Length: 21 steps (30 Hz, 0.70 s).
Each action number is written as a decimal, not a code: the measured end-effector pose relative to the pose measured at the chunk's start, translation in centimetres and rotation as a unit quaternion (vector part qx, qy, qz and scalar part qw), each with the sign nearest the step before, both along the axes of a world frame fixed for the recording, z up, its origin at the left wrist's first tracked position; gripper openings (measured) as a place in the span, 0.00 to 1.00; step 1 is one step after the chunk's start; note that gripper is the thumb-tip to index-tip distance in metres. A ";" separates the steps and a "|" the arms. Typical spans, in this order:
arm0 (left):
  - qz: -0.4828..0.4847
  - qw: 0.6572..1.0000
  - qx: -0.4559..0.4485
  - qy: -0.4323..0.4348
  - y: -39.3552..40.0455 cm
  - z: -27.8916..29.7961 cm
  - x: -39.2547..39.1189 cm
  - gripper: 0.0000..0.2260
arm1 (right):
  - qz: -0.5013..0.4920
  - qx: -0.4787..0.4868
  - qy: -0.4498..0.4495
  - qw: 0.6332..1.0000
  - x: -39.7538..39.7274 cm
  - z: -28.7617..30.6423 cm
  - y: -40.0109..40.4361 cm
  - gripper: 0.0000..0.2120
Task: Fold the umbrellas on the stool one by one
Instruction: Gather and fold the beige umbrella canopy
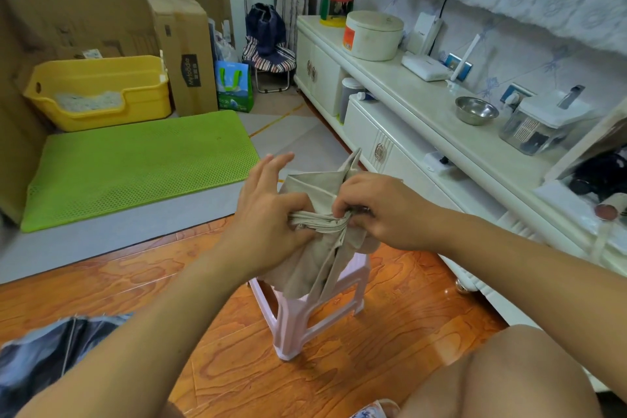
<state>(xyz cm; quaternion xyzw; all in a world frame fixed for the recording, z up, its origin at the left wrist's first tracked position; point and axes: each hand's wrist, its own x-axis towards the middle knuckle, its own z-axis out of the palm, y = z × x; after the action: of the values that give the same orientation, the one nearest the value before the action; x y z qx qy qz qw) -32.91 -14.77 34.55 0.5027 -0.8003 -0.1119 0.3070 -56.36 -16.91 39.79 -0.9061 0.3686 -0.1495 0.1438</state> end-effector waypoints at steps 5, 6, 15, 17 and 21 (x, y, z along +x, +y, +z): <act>-0.092 0.989 0.108 0.033 -0.6 0.8 0.7 0.14 | 0.019 0.019 0.000 1.000 -0.1 -0.1 0.9 0.14; -0.112 0.986 0.115 0.039 -0.6 1.0 0.7 0.13 | 0.021 0.026 0.003 0.999 -0.1 -0.2 1.1 0.15; -0.136 0.986 0.090 0.028 -0.3 1.0 0.9 0.16 | 0.044 0.015 0.009 0.999 0.0 -0.4 1.3 0.15; -0.147 0.987 0.064 0.028 -0.4 0.8 0.8 0.14 | 0.064 -0.018 0.014 0.998 -0.1 -0.7 1.3 0.14; -0.135 0.989 0.039 0.041 -0.1 0.5 0.6 0.10 | 0.044 -0.009 0.006 0.999 -0.6 -0.6 1.5 0.13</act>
<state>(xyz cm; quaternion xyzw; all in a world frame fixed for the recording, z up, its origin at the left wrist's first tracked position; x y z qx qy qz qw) -32.27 -14.82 35.04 0.3970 -0.8425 -0.2040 0.3016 -56.92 -15.40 39.16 -0.9238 0.3276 -0.1405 0.1399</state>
